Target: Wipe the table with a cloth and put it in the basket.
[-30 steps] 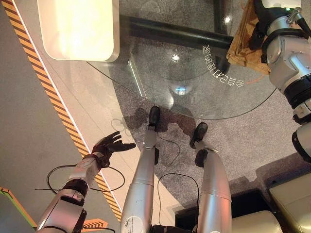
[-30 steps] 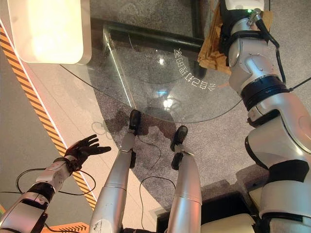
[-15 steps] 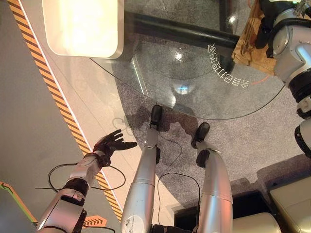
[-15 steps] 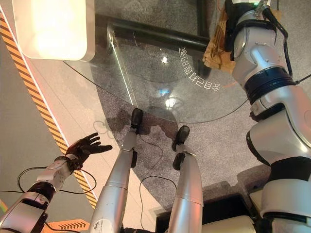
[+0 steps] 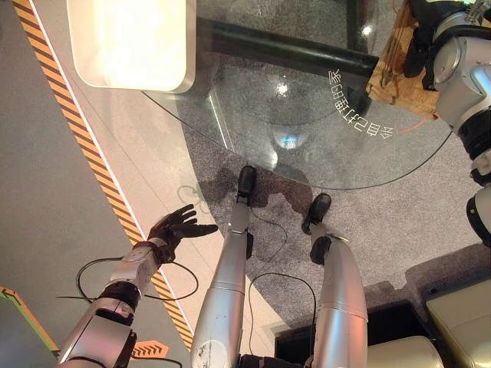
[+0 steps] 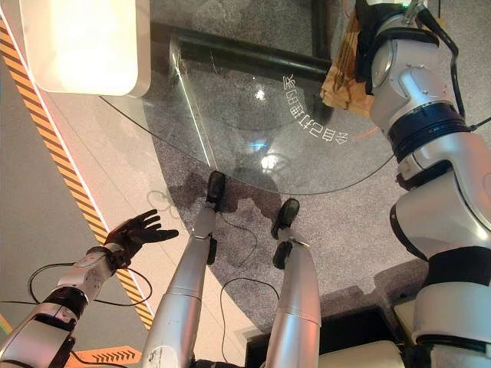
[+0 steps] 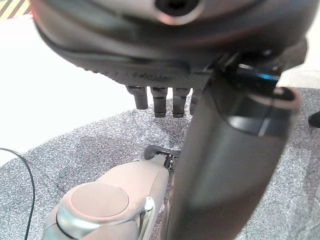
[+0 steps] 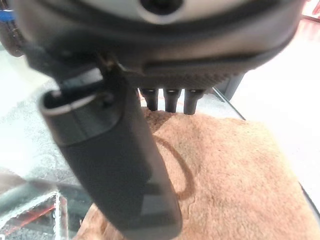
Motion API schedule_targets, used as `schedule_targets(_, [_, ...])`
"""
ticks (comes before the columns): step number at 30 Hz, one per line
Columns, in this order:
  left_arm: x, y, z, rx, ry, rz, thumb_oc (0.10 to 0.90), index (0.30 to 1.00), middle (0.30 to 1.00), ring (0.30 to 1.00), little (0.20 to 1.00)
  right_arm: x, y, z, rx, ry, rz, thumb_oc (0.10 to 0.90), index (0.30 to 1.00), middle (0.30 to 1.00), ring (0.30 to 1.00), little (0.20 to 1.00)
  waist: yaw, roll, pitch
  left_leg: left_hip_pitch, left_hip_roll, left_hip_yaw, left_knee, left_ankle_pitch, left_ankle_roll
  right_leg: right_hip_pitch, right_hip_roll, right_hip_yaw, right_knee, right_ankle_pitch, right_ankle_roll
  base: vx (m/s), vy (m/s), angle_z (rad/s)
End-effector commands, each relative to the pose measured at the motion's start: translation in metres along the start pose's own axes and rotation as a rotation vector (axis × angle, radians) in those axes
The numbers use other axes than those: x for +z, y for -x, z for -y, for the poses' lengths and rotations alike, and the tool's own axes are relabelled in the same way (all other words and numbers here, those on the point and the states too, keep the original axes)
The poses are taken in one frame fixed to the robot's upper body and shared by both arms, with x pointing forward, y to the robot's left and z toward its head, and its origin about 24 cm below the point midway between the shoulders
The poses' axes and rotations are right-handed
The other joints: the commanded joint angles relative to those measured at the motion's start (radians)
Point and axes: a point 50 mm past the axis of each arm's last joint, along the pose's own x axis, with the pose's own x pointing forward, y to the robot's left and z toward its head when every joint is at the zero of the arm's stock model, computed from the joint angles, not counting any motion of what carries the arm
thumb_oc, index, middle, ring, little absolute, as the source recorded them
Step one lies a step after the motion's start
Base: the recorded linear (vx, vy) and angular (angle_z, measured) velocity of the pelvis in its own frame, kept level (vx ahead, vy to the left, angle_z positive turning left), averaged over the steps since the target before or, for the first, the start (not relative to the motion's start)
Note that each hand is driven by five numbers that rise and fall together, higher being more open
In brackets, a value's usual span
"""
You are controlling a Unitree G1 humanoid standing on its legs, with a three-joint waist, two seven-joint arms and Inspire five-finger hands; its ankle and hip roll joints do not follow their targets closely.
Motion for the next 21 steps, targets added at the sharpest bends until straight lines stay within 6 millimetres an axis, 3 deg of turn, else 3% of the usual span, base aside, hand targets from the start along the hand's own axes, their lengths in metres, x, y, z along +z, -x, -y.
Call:
schedule_targets(1, [-0.016, 0.0129, -0.0254, 0.069, -0.002, -0.055, 0.8, 0.9, 0.9, 0.9, 0.9, -0.0333, 0.0022, -0.0079, 0.049, 0.068, -0.089, 0.8, 0.9, 0.9, 0.9, 0.9, -0.013, 0.02, -0.016, -0.002, -0.033, 0.042, 0.118, -0.124, 0.069, 0.058, 0.039, -0.016, -0.197, 0.139, 0.031, 0.0, 0.0, 0.0])
schedule_targets(9, [-0.0153, 0.0135, -0.0275, 0.066, -0.003, -0.054, 0.8, 0.9, 0.9, 0.9, 0.9, -0.0328, 0.0022, -0.0079, 0.056, 0.074, -0.081, 0.8, 0.9, 0.9, 0.9, 0.9, -0.013, 0.02, -0.016, 0.004, -0.032, 0.045, 0.114, -0.123, 0.07, 0.062, 0.039, -0.017, -0.199, 0.14, 0.03, 0.0, 0.0, 0.0])
schedule_targets(10, [-0.0152, 0.0133, -0.0271, 0.065, -0.004, -0.052, 0.8, 0.9, 0.9, 0.9, 0.9, -0.0313, 0.0021, -0.0079, 0.058, 0.072, -0.07, 0.385, 0.545, 0.545, 0.545, 0.485, -0.013, 0.02, -0.016, 0.005, -0.033, 0.045, 0.112, -0.122, 0.07, 0.063, 0.039, -0.018, -0.201, 0.14, 0.031, 0.0, 0.0, 0.0])
schedule_targets(11, [-0.0151, 0.0133, -0.027, 0.065, -0.002, -0.052, 0.8, 0.9, 0.9, 0.9, 0.9, -0.0306, 0.0021, -0.0077, 0.059, 0.072, -0.064, 0.27, 0.446, 0.446, 0.446, 0.37, -0.014, 0.02, -0.016, 0.004, -0.032, 0.046, 0.112, -0.122, 0.069, 0.063, 0.038, -0.018, -0.201, 0.14, 0.031, 0.0, 0.0, 0.0])
schedule_targets(12, [-0.015, 0.0133, -0.027, 0.065, -0.002, -0.053, 0.8, 0.9, 0.9, 0.9, 0.9, -0.0305, 0.0022, -0.0078, 0.061, 0.074, -0.062, 0.1, 0.3, 0.3, 0.3, 0.2, -0.014, 0.02, -0.016, 0.005, -0.032, 0.046, 0.112, -0.122, 0.069, 0.063, 0.038, -0.018, -0.202, 0.141, 0.03, 0.0, 0.0, 0.0])
schedule_targets(21, [-0.0146, 0.0129, -0.0268, 0.069, -0.007, -0.054, 0.8, 0.9, 0.9, 0.9, 0.9, -0.027, 0.0021, -0.0065, 0.041, 0.081, -0.048, 0.1, 0.3, 0.3, 0.3, 0.2, -0.013, 0.018, -0.016, 0.006, -0.032, 0.047, 0.109, -0.12, 0.071, 0.065, 0.039, -0.019, -0.207, 0.144, 0.031, 0.0, 0.0, 0.0])
